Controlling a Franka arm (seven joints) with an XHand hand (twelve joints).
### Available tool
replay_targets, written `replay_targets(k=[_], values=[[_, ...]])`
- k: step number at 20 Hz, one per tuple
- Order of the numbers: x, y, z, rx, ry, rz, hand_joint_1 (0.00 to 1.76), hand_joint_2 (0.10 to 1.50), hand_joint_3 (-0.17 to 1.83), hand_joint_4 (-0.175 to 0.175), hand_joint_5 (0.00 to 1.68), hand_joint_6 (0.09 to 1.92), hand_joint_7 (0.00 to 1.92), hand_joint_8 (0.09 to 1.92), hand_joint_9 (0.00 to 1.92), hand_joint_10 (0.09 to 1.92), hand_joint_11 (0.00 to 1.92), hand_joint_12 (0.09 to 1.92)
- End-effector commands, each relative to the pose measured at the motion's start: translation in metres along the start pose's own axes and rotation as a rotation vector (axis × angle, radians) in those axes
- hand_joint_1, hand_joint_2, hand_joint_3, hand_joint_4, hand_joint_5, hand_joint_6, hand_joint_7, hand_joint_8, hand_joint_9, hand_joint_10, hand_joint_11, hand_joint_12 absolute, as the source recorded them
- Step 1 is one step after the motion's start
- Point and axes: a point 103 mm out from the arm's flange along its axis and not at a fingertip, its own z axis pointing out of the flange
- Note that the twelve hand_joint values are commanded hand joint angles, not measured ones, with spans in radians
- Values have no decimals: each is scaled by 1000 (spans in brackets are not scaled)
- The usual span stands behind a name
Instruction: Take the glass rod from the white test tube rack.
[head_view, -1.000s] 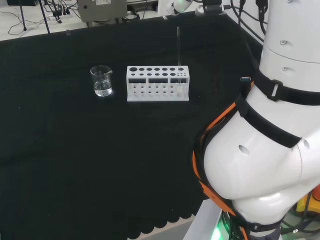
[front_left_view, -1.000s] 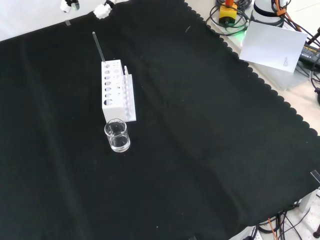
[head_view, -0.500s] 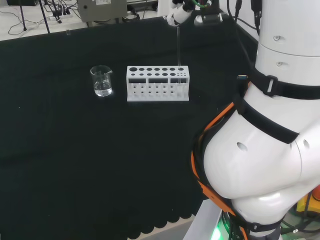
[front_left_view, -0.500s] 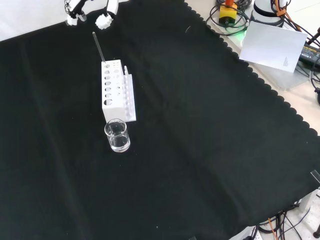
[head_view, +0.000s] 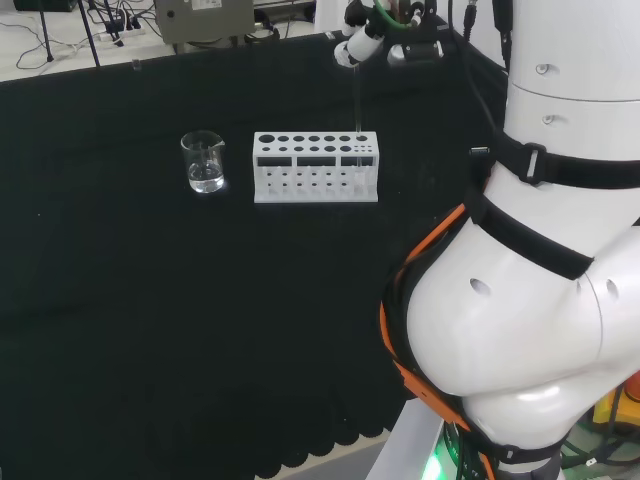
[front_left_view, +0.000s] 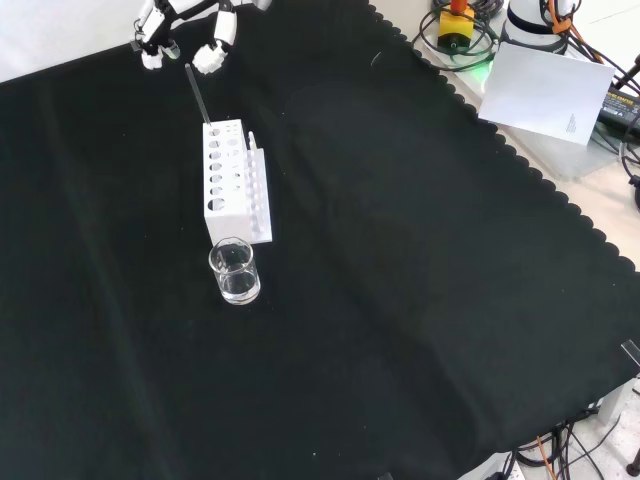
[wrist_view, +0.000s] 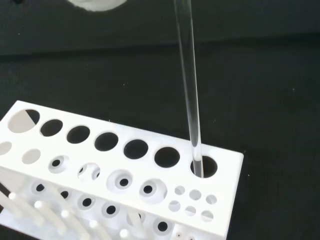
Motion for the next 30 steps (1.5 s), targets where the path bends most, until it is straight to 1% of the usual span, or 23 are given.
replay_targets(k=[1, 5, 10, 19, 22, 23, 25, 26, 27, 28, 30], values=[[-1, 1, 7, 23, 10, -2, 799, 776, 677, -175, 343, 755, 776, 874, 1028, 820, 575, 1350], [1, 1, 9, 31, -2, -8, 815, 778, 681, -175, 426, 866, 944, 887, 1149, 888, 663, 1325], [2, 1, 10, 41, -9, -9, 834, 782, 684, -175, 535, 1005, 1045, 918, 1228, 947, 733, 1310], [-1, 4, 17, 66, 3, -11, 860, 790, 695, -175, 655, 1065, 1155, 932, 1315, 991, 780, 1299], [0, 7, 20, 65, 6, -20, 942, 780, 700, -175, 732, 1063, 1199, 921, 1360, 964, 840, 1280], [0, 7, 20, 60, 10, -23, 1003, 846, 597, -162, 789, 1117, 1210, 921, 1375, 953, 865, 1272], [3, 9, 20, 59, -12, -24, 1091, 965, 389, -169, 861, 1162, 1221, 937, 1411, 933, 937, 1238], [5, 10, 20, 50, -35, -23, 1112, 994, 331, -172, 881, 1160, 1223, 949, 1423, 931, 976, 1222], [7, 11, 19, 36, -53, -22, 1125, 1004, 305, -174, 898, 1150, 1226, 962, 1433, 935, 1021, 1205], [9, 11, 18, 24, -60, -21, 1175, 995, 297, -175, 918, 1121, 1147, 1003, 1440, 942, 1085, 1186], [13, 8, 12, -24, -72, -15, 1237, 926, 406, -175, 941, 1109, 1046, 1078, 1455, 968, 1207, 1112]])
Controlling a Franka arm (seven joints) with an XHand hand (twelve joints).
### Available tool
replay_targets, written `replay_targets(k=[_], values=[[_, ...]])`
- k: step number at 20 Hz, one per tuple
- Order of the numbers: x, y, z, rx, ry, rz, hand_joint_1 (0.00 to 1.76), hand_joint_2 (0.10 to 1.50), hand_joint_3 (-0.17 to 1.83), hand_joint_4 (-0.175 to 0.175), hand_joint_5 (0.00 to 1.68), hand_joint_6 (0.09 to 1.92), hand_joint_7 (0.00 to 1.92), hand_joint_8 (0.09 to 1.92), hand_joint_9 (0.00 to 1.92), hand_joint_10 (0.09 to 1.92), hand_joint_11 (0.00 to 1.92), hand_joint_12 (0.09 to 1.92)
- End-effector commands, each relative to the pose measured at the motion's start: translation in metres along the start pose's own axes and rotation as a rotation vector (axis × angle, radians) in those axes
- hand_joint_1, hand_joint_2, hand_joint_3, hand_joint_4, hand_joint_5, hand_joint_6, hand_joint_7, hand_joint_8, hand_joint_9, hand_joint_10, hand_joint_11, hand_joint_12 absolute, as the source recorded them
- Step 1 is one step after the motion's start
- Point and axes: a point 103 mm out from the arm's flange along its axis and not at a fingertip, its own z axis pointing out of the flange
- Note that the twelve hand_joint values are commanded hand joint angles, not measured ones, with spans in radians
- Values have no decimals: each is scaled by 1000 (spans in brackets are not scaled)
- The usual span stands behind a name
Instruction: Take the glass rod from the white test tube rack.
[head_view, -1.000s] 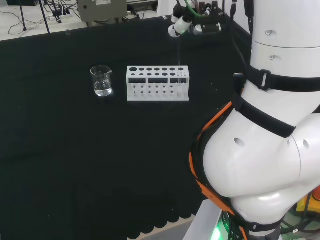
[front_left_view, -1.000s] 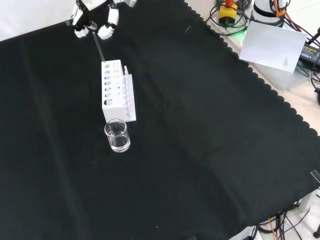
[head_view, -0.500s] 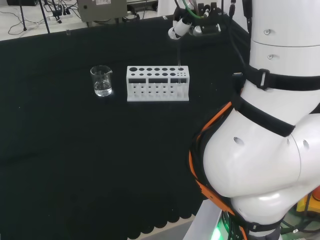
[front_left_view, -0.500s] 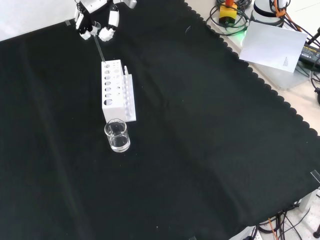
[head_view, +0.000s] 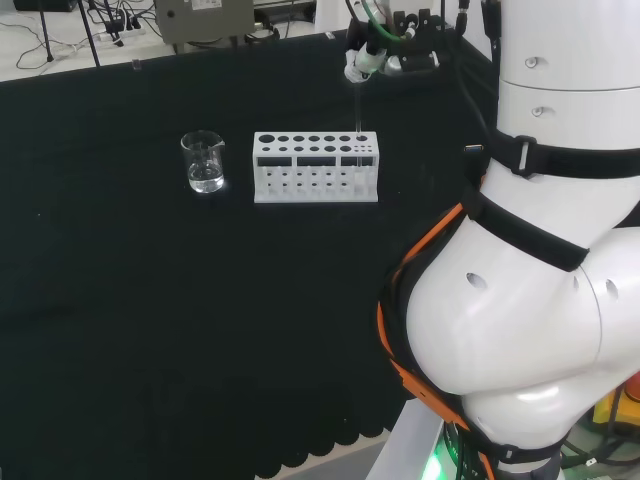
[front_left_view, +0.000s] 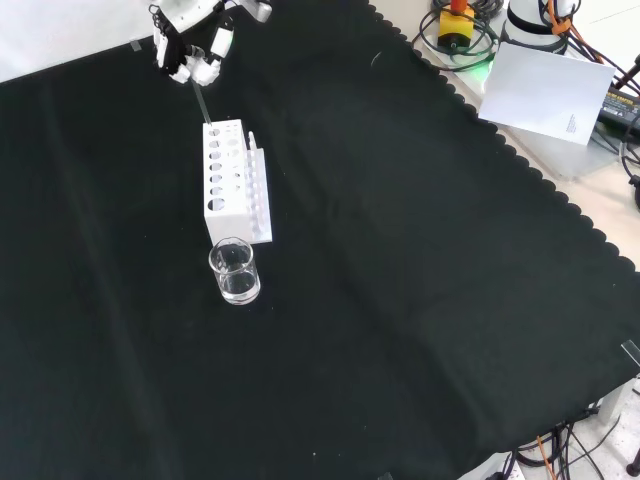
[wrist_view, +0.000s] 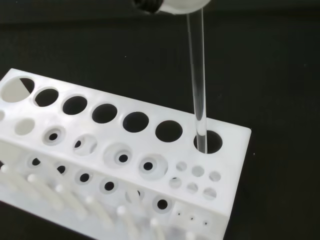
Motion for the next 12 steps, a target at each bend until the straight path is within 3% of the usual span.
replay_targets(k=[1, 4, 7, 12], values=[[10, -2, -11, -94, -41, 15, 1257, 854, 535, -175, 930, 1114, 1077, 1102, 1468, 978, 1242, 1077], [8, -10, -27, -179, 49, 38, 1288, 684, 820, -175, 955, 1095, 1173, 1132, 1509, 985, 1309, 1037], [8, -22, -47, -230, 95, 60, 1301, 626, 886, -175, 996, 1035, 1225, 1094, 1569, 915, 1366, 1029], [11, -37, -65, -256, 138, 67, 1313, 579, 924, -175, 1049, 967, 1275, 1029, 1619, 833, 1402, 1072]])
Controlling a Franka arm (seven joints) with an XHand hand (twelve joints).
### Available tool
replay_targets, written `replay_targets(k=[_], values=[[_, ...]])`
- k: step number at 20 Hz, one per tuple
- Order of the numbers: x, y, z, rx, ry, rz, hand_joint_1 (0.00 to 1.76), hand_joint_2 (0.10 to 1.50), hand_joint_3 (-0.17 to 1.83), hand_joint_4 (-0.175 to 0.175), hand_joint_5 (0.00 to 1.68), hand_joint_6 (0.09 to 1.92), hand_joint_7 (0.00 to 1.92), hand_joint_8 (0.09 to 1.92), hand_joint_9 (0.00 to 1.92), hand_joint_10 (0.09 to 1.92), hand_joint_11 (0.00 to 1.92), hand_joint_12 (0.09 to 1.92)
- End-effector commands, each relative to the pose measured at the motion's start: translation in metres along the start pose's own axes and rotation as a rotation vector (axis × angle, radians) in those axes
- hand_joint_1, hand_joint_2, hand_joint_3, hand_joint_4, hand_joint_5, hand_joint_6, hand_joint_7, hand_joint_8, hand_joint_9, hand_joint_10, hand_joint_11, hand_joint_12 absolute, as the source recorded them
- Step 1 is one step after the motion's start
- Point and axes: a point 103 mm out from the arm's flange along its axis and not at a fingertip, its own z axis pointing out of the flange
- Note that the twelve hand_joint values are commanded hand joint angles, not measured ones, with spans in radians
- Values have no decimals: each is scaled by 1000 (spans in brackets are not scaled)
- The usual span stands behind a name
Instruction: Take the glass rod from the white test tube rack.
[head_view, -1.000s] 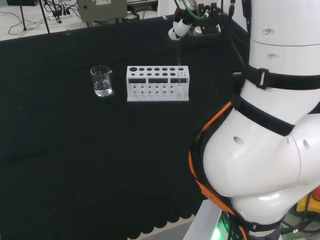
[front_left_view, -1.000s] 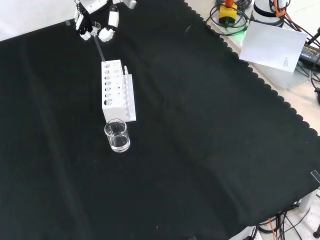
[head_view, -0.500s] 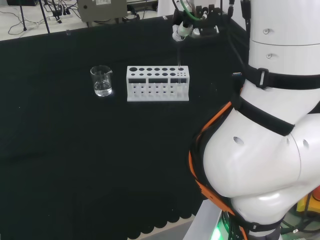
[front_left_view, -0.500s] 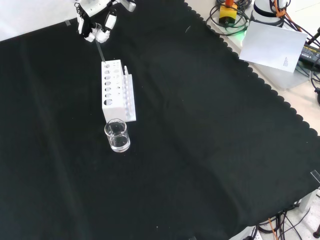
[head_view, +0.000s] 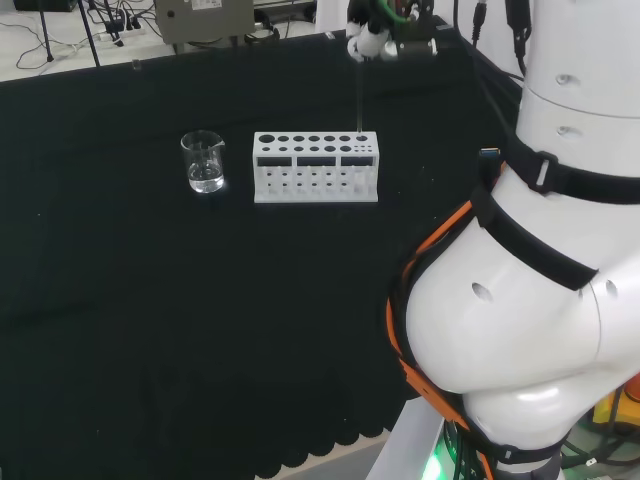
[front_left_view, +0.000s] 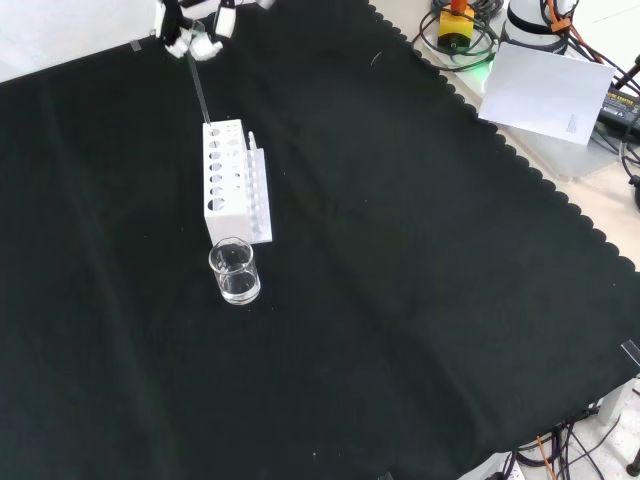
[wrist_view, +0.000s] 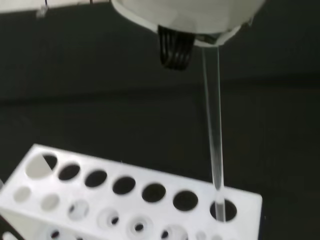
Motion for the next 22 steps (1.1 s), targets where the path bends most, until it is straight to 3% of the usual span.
replay_targets(k=[1, 14, 22], values=[[3, -16, -30, -68, 83, 28, 1314, 575, 923, -175, 1057, 953, 1282, 1016, 1623, 822, 1400, 1084], [24, -48, -80, -96, 77, -26, 1324, 546, 929, -175, 1110, 865, 1328, 938, 1650, 768, 1386, 1152], [34, -52, -86, -93, 61, -50, 1325, 541, 933, -175, 1116, 855, 1334, 934, 1657, 763, 1387, 1155]])
